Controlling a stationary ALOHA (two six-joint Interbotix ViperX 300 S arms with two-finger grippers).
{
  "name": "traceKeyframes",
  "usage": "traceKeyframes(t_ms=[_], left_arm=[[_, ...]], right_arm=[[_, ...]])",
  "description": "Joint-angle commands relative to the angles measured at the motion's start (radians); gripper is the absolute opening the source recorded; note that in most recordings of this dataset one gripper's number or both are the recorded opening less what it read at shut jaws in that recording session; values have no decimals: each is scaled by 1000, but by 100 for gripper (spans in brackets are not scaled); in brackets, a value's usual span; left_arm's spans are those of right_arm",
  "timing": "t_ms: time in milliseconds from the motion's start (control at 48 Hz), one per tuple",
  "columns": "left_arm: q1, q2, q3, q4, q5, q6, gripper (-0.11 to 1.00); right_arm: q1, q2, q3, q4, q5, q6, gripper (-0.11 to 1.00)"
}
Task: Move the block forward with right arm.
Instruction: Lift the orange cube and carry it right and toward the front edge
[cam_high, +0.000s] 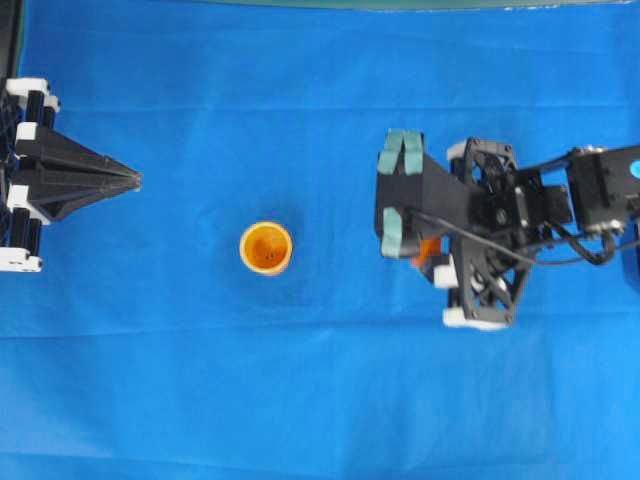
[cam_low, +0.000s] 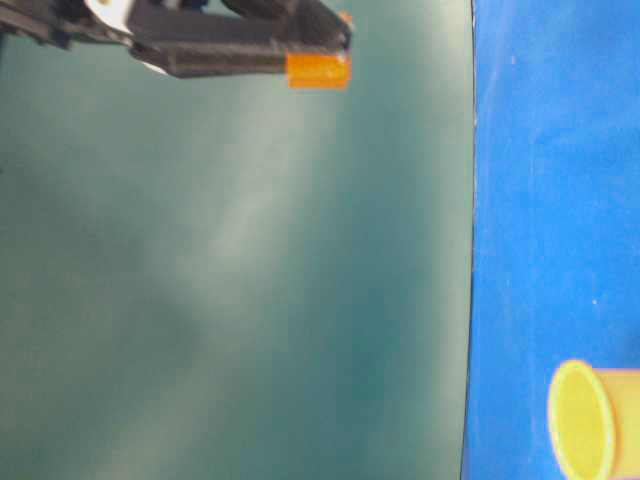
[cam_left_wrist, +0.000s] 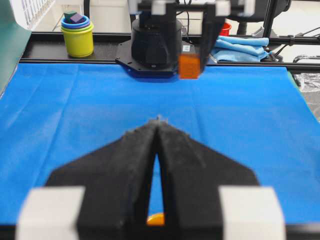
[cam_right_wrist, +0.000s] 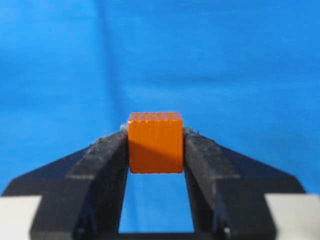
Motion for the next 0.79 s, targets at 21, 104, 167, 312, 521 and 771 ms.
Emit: traceKeyframes(t_ms=[21,104,167,312,521,771], left_arm=[[2,6,-35,2,-5,2,1],[2,6,-37,2,-5,0,1],[2,5,-35,3,-5,0,1],[2,5,-35,3,-5,0,1],[2,6,-37,2,-5,0,1],[2,5,-37,3,-3,0,1]], right_arm=[[37,-23,-44,17,26,3,41],[61,-23,-52,21,34,6,41],[81,-23,-57,21,35,15,41],[127,-23,-63,23,31,60,41],[192,-21,-72,23,29,149,41],[279,-15,-86,23,-2,189,41]])
